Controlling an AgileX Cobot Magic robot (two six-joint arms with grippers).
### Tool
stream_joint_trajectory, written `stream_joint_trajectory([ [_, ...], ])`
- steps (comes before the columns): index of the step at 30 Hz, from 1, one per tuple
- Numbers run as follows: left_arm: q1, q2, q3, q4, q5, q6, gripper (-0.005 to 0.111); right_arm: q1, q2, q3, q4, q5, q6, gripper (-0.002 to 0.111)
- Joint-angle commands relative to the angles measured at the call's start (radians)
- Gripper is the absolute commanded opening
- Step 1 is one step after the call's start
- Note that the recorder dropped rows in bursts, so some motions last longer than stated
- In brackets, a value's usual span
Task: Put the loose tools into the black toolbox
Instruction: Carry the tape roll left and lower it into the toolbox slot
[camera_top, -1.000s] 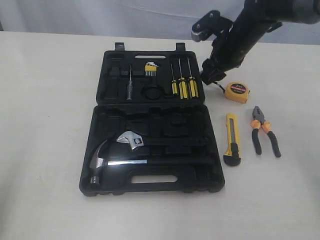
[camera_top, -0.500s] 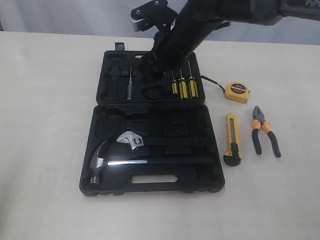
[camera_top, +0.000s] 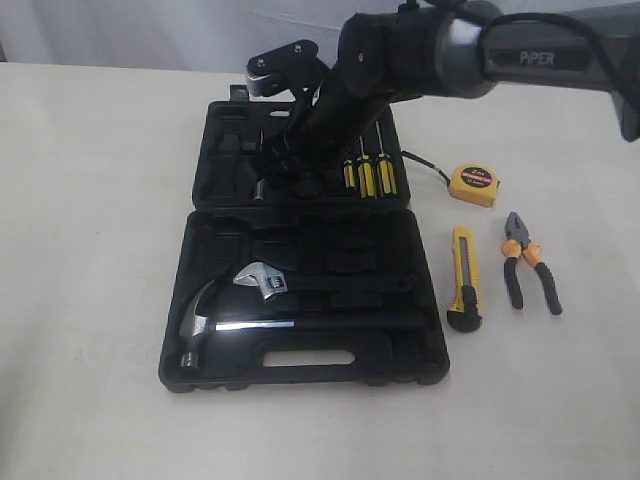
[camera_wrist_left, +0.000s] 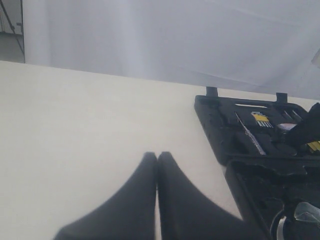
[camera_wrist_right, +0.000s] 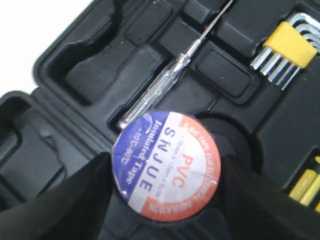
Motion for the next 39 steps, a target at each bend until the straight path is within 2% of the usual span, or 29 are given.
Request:
stream_joint_trajectory([
  [1,-0.006,0.004,-0.005,0.003,0.002,-0.001,0.000,-0.004,0.031,-0.010,-0.020,-0.062,0.034,0.028],
  [7,-0.006,0.004,-0.005,0.003,0.002,-0.001,0.000,-0.004,0.037,-0.010,-0.088,-0.060,0.087,0.028],
  [33,-0.006,0.004,-0.005,0.003,0.002,-0.001,0.000,-0.027,0.095,-0.010,-0.127,-0.104,0.134,0.028],
  [35,-0.006,0.004,-0.005,0.003,0.002,-0.001,0.000,-0.027,0.095,-0.010,-0.127,-0.098,0.134,0.033],
  [39,-0.006,0.004,-0.005,0.003,0.002,-0.001,0.000,-0.027,0.095,-0.010,-0.127,-0.093,0.134,0.057],
])
